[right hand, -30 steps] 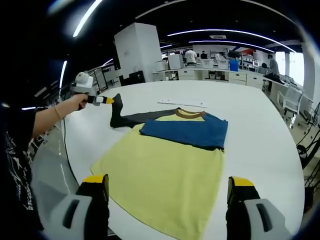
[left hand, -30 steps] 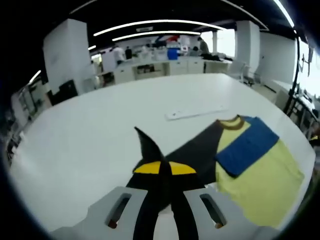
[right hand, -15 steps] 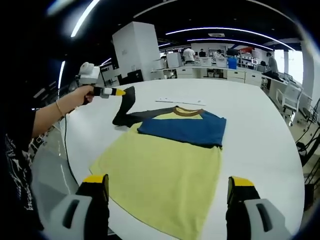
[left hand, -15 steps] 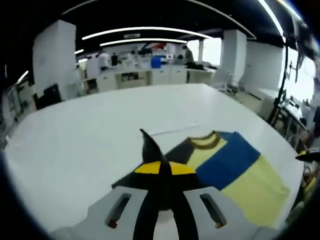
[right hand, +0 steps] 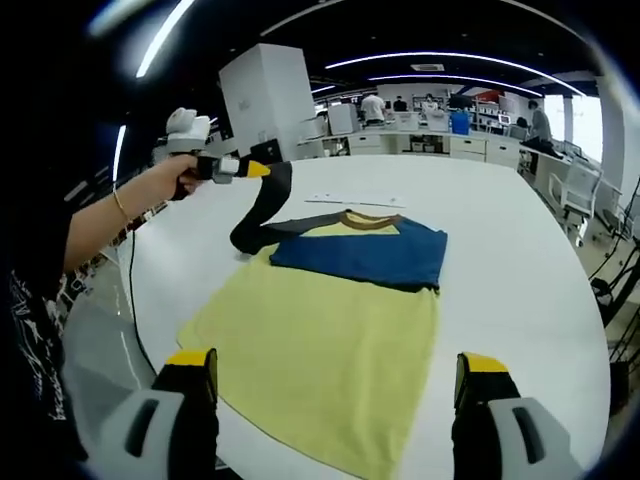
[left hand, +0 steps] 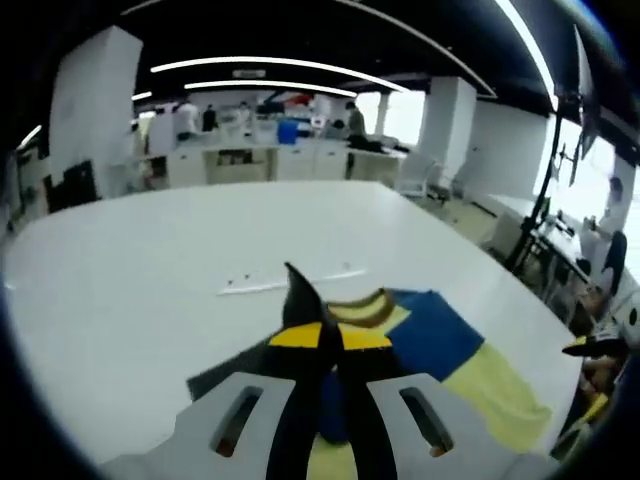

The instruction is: Fold the garment on the visible template until the final outline fits inside the template.

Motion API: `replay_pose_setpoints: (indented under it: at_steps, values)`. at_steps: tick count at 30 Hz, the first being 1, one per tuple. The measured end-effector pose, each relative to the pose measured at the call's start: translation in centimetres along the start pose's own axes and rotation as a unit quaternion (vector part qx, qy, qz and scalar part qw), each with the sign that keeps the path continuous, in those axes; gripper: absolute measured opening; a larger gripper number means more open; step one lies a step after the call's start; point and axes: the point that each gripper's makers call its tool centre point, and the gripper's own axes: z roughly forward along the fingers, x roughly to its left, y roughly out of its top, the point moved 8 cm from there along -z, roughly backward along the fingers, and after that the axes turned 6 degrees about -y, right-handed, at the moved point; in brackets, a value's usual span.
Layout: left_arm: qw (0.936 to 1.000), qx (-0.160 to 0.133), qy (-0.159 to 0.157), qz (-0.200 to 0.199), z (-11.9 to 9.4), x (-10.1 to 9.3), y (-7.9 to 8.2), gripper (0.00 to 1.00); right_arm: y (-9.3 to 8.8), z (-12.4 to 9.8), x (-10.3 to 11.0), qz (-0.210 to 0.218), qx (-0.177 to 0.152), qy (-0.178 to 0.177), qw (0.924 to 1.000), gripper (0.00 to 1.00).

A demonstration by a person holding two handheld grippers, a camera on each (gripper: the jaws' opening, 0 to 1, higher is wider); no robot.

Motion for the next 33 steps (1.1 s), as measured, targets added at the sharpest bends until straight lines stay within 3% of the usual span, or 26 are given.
replay_pose_setpoints:
  at_steps: [16,33]
  values:
    - [0.9977,0.017,-0.06,0.027,4.5,-4.8,-0.6,0.01,-0.4,0.7,0.0,-0.001,0.015,0.005,0.9999,0.99]
    - [0.9922,0.001,-0.12,0.034,7.8,-9.6,-0.1,0.01,-1.3,1.1,-0.6,0.005,0.034,-0.003,0.9994,0.99]
